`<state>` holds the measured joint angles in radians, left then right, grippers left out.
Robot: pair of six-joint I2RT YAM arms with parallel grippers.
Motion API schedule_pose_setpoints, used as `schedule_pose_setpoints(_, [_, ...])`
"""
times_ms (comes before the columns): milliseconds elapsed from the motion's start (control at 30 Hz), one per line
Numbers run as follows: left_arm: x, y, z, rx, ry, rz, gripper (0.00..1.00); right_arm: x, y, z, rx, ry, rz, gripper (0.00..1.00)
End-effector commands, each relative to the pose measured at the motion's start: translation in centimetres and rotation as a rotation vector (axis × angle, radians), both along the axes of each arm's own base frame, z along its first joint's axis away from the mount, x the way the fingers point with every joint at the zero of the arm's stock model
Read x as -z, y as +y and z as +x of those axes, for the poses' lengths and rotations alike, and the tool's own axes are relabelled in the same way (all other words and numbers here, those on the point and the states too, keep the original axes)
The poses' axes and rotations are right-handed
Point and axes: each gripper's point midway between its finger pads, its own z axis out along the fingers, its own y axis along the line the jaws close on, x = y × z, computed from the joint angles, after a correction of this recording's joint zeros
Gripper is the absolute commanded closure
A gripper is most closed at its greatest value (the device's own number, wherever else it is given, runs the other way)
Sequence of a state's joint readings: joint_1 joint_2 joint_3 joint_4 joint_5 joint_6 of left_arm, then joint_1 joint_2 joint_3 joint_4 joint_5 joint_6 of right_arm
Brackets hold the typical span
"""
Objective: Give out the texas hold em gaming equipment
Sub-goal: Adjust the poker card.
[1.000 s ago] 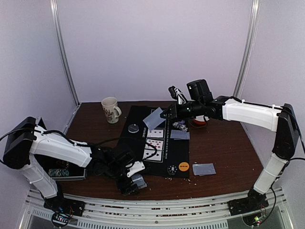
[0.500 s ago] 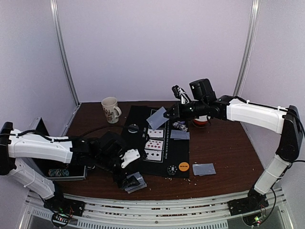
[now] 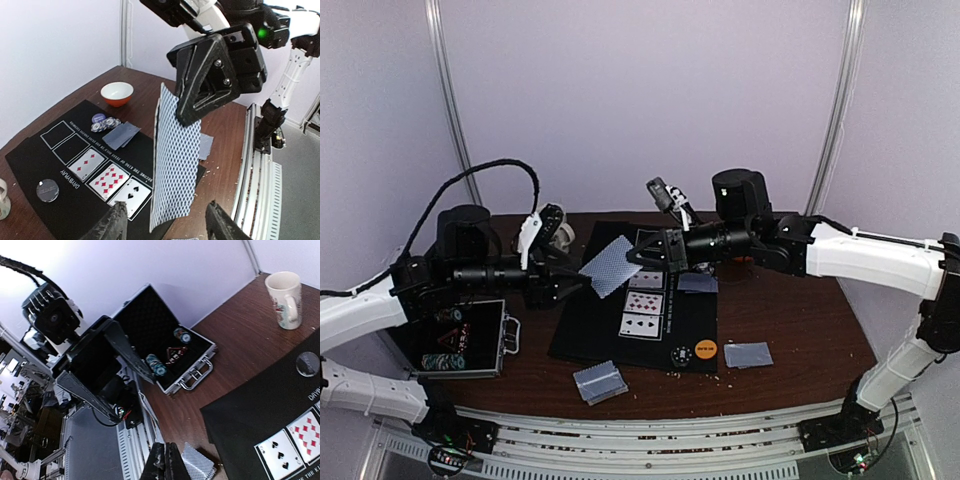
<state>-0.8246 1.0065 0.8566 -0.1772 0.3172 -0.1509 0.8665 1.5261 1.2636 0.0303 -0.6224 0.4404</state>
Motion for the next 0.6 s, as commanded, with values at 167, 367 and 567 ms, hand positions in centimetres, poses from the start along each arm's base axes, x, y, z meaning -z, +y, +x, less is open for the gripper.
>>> schedule_pose_setpoints(167, [-2.2, 0.1, -1.4, 0.064, -0.114, -0.090, 0.48, -2.8, 2.0, -2.1, -0.128, -0.075, 0.131, 1.00])
schedule_pose_setpoints(367, [-1.6, 0.5, -1.8, 0.071, -0.121, -0.087, 0.74, -3.0, 2.1, -2.4, -0.153, -0.078, 0.144, 1.00])
schedule_pose_setpoints(567, [-2.2, -0.3, -2.0, 0.108, -0.110, -0.127, 0.84, -2.9, 2.3, -2.5, -0.163, -0.074, 0.147, 1.00])
